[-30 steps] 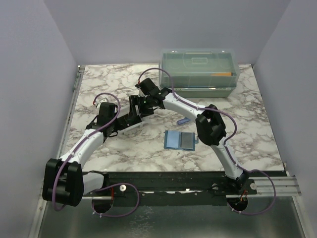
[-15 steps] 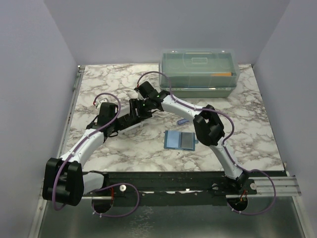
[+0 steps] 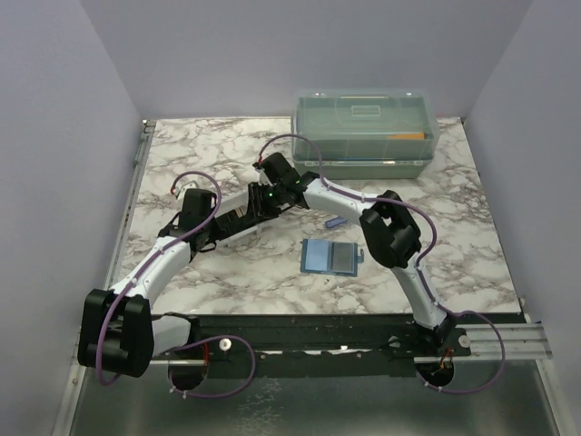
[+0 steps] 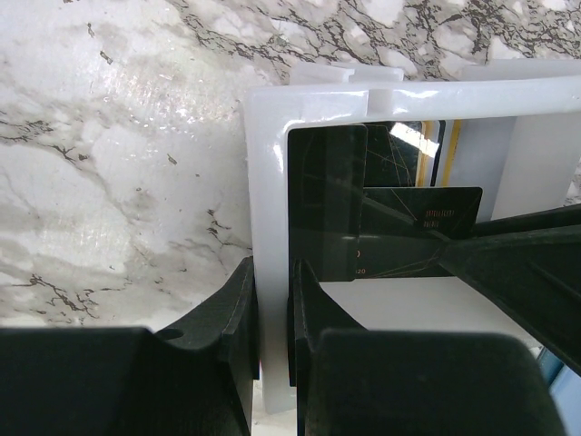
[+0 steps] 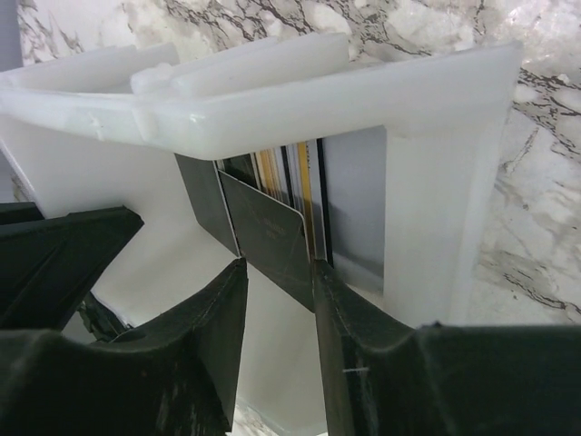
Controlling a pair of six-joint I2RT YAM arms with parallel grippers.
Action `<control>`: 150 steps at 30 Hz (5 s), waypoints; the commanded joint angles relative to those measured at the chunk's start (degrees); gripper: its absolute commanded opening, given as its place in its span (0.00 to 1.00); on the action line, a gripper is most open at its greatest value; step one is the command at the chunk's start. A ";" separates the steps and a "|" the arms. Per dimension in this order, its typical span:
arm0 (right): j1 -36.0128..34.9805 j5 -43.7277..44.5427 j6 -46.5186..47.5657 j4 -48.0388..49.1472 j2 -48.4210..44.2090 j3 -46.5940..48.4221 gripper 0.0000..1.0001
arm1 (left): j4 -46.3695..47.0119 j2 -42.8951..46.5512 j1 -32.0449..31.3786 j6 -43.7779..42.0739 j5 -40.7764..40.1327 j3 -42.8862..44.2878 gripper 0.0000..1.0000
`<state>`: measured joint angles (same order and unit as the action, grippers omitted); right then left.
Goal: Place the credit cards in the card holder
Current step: Pick up the credit card from the card holder, then insert the credit card into the card holder.
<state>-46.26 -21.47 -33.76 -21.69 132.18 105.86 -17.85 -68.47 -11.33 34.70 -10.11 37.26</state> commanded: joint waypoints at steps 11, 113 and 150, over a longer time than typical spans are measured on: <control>0.29 -6.54 -2.17 8.03 -1.51 -1.22 0.31 | 0.36 0.88 0.07 -0.42 -2.37 -0.63 0.00; 17.60 -7.84 -7.30 -12.79 -28.71 -13.57 0.00 | -26.66 -3.48 0.35 5.75 7.52 19.18 0.68; 19.02 -49.57 13.47 18.22 -52.25 -58.28 0.00 | 6.60 -16.17 -23.83 -10.68 77.61 14.18 0.39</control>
<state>-27.00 -67.51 -20.05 -6.57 78.50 48.47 -12.49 -81.82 -34.44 26.37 63.64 49.91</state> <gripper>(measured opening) 0.004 0.446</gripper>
